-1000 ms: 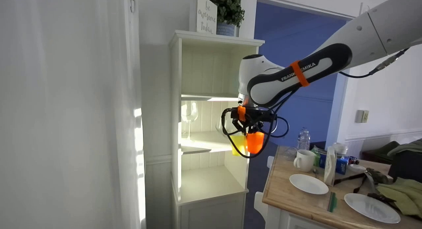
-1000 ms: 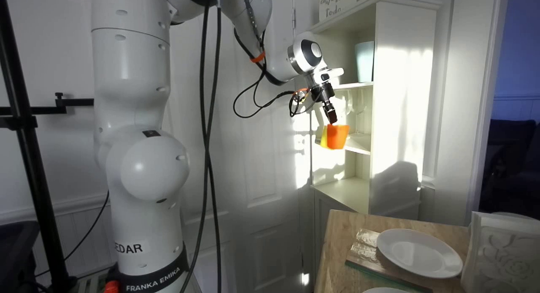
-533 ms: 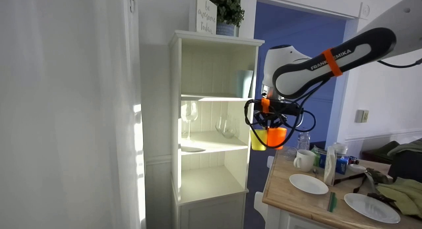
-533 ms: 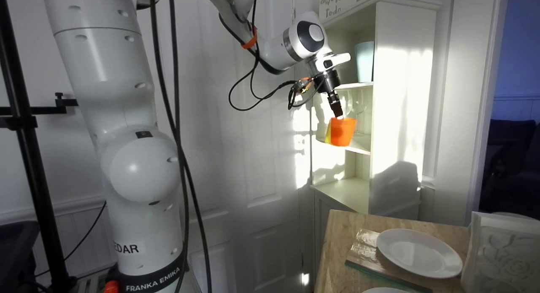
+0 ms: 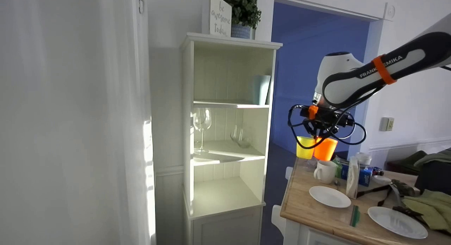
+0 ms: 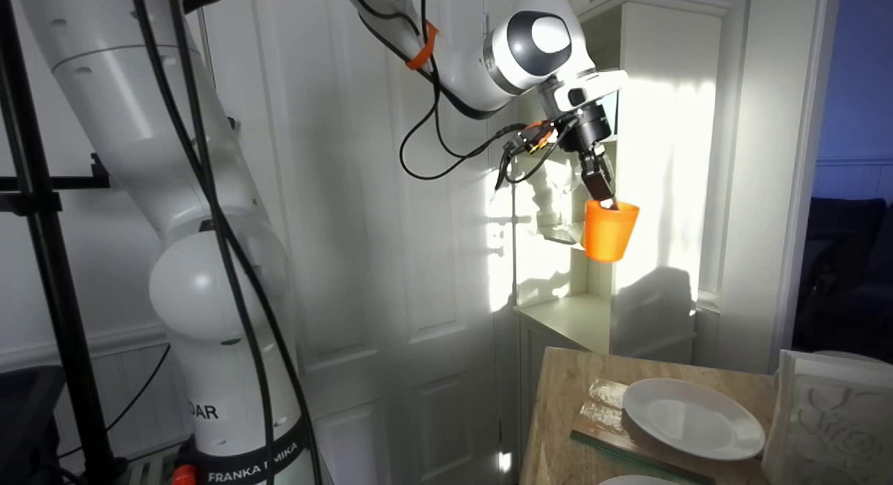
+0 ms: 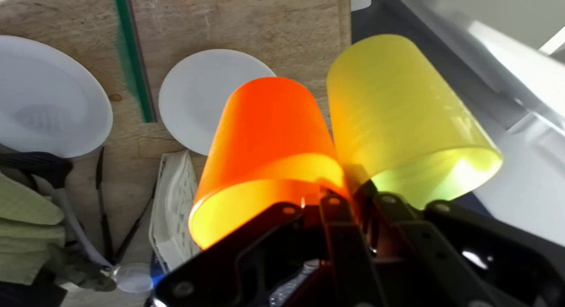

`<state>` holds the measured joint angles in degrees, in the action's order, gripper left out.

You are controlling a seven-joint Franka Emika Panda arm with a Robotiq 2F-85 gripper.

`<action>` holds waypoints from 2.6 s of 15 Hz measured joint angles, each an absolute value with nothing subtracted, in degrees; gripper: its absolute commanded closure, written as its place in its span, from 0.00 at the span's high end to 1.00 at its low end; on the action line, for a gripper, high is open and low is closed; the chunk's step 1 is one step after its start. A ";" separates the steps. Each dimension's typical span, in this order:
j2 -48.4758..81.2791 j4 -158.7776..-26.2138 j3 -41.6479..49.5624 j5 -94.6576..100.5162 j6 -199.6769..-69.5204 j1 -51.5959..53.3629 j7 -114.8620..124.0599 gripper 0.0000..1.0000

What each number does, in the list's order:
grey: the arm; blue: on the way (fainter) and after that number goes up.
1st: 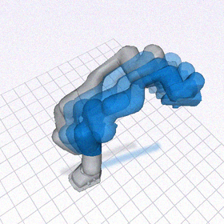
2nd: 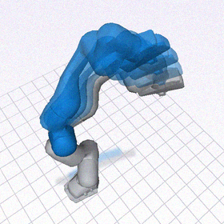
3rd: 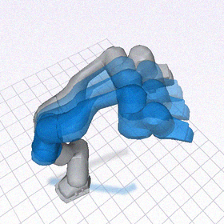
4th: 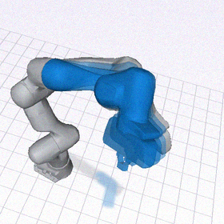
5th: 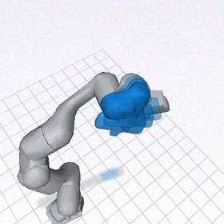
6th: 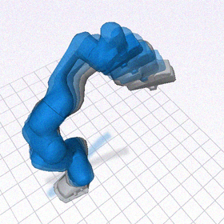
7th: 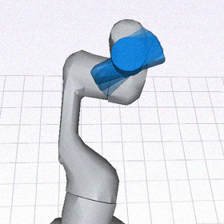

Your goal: Remove the plastic cups from the second shelf from the top and put them on the table

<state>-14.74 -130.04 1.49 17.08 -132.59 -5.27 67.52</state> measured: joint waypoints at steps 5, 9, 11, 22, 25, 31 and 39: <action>-14.65 -133.60 3.10 17.44 -135.56 -11.69 71.98 0.02; -12.79 -135.03 3.62 20.35 -142.75 -15.67 78.09 0.02; -10.54 -134.77 3.54 26.88 -148.92 -17.08 81.86 0.09; -3.78 -131.35 4.12 32.72 -151.76 -16.50 80.37 0.02; -0.78 -130.25 5.04 32.57 -147.88 -15.53 78.01 0.02; 2.58 -129.94 8.81 32.49 -149.09 -14.94 69.99 0.02; 9.36 -127.05 11.59 31.91 -158.94 -13.30 61.56 0.02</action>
<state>9.36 -127.05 11.59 31.91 -158.94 -13.30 61.56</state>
